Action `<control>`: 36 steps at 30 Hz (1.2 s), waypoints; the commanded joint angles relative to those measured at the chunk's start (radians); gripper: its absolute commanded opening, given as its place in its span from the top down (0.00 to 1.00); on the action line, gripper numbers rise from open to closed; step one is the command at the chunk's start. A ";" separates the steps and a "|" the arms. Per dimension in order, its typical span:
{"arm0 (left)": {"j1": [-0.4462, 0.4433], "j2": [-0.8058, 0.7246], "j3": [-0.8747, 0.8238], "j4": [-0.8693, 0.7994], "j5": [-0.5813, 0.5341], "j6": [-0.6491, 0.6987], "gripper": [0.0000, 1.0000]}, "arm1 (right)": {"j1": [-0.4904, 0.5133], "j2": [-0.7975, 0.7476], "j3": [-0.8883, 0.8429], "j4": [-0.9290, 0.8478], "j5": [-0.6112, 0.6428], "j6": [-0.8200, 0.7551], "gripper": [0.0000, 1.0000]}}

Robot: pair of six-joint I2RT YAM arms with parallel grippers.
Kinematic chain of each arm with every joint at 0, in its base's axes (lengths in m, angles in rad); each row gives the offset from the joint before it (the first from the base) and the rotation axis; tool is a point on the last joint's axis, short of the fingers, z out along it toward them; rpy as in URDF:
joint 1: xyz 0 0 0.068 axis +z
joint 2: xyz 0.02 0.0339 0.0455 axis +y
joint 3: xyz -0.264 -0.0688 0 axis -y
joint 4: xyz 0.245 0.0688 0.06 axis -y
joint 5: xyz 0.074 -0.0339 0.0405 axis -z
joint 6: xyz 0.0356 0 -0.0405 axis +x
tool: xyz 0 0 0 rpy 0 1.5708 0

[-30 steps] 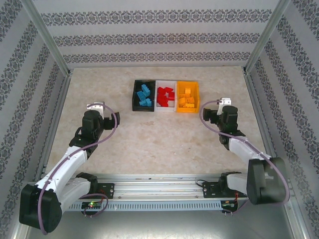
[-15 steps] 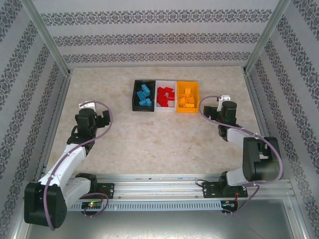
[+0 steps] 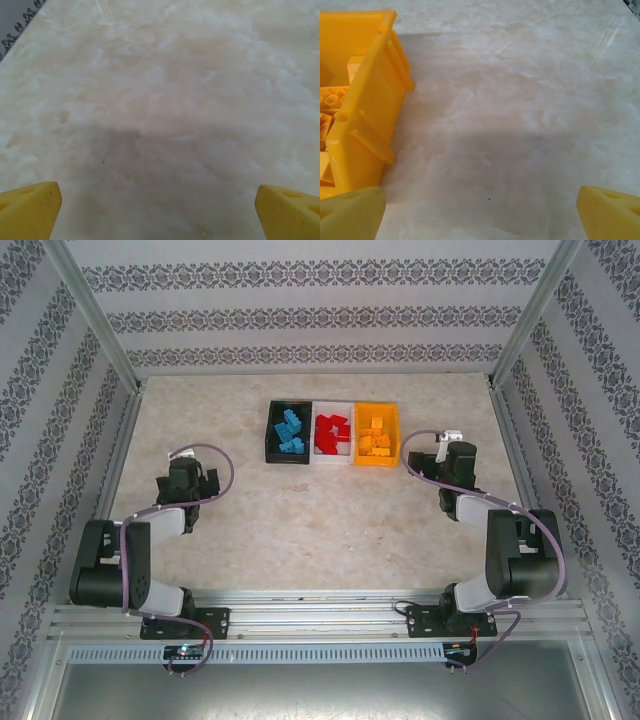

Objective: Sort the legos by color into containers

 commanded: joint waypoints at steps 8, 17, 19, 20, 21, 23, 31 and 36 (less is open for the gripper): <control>-0.001 0.102 0.094 0.151 0.081 0.035 0.00 | -0.007 0.038 0.057 0.003 -0.037 0.011 0.02; 0.009 0.113 -0.197 0.689 0.164 0.045 0.00 | -0.004 0.051 0.078 -0.021 -0.041 0.003 0.02; 0.010 0.132 -0.171 0.679 0.174 0.053 0.00 | -0.001 0.054 0.084 -0.028 -0.042 -0.001 0.02; 0.008 0.123 -0.147 0.613 0.174 0.054 0.00 | 0.000 0.057 0.087 -0.032 -0.040 -0.003 0.02; 0.007 0.122 -0.131 0.586 0.174 0.056 0.00 | 0.002 0.059 0.091 -0.038 -0.042 -0.005 0.02; 0.007 0.126 -0.132 0.595 0.173 0.059 0.00 | 0.005 0.062 0.097 -0.045 -0.040 -0.008 0.02; 0.005 0.126 -0.136 0.604 0.176 0.059 0.00 | 0.016 -0.016 -0.066 0.170 -0.005 -0.009 0.02; 0.006 0.126 -0.144 0.618 0.185 0.060 0.00 | 0.016 -0.026 -0.217 0.448 0.029 0.001 0.02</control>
